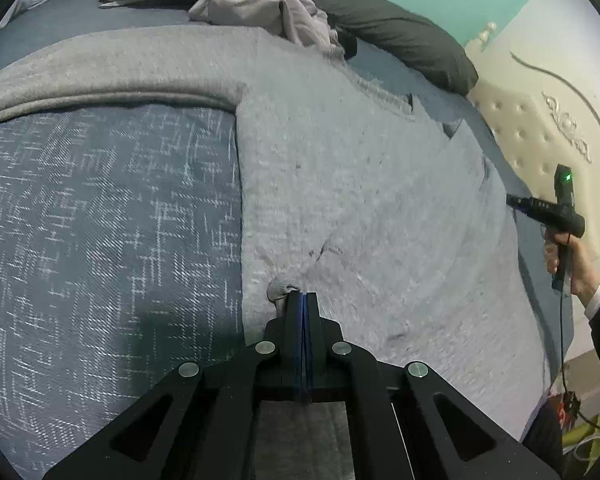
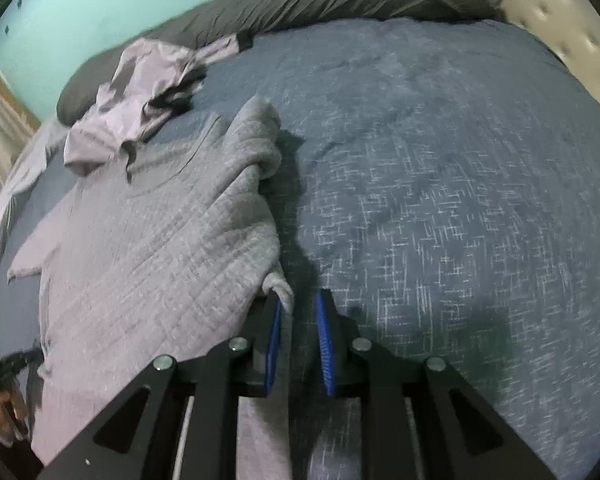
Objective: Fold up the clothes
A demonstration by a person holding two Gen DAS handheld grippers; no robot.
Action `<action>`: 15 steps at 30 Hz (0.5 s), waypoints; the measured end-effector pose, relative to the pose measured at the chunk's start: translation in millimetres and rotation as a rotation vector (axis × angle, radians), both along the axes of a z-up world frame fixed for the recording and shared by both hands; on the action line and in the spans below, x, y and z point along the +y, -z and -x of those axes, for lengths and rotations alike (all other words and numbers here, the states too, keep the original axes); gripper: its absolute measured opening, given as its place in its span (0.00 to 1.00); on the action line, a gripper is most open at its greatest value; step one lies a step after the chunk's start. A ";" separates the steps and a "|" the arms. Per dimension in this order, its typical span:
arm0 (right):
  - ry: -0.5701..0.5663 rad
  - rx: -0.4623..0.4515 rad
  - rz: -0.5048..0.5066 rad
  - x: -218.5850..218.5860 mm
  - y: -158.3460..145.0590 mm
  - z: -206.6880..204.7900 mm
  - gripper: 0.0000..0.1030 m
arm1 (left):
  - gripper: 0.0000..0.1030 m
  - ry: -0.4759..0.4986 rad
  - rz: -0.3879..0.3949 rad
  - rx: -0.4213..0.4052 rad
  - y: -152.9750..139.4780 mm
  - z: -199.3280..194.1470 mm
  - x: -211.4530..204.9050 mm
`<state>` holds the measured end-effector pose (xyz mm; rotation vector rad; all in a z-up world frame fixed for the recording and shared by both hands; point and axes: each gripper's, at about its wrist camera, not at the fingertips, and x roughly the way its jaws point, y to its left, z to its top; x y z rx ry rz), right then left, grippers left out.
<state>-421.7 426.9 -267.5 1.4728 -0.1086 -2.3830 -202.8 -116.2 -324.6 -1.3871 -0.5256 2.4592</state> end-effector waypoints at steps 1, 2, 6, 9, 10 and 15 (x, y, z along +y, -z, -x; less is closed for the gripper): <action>-0.016 -0.012 -0.008 1.0 -1.5 -0.4 0.16 | 0.00 -0.003 -0.007 0.005 -2.2 -2.1 -2.5; -0.015 -0.024 -0.022 6.3 -2.7 -1.2 0.17 | 0.00 -0.005 -0.009 0.009 -4.2 -2.5 -4.8; 0.078 -0.025 -0.004 31.4 -9.6 -0.2 0.17 | 0.00 -0.020 -0.023 0.033 -11.6 0.6 -13.9; 0.124 -0.005 0.030 26.8 -17.3 17.3 0.31 | 0.00 -0.035 -0.032 0.042 -13.1 9.4 -14.7; 0.134 0.000 0.043 22.9 -19.9 24.8 0.33 | 0.00 -0.040 -0.036 0.044 -13.4 12.6 -14.5; 0.157 0.018 0.076 -5.3 -29.9 64.3 0.46 | 0.00 -0.039 -0.012 0.066 -14.0 26.1 -6.8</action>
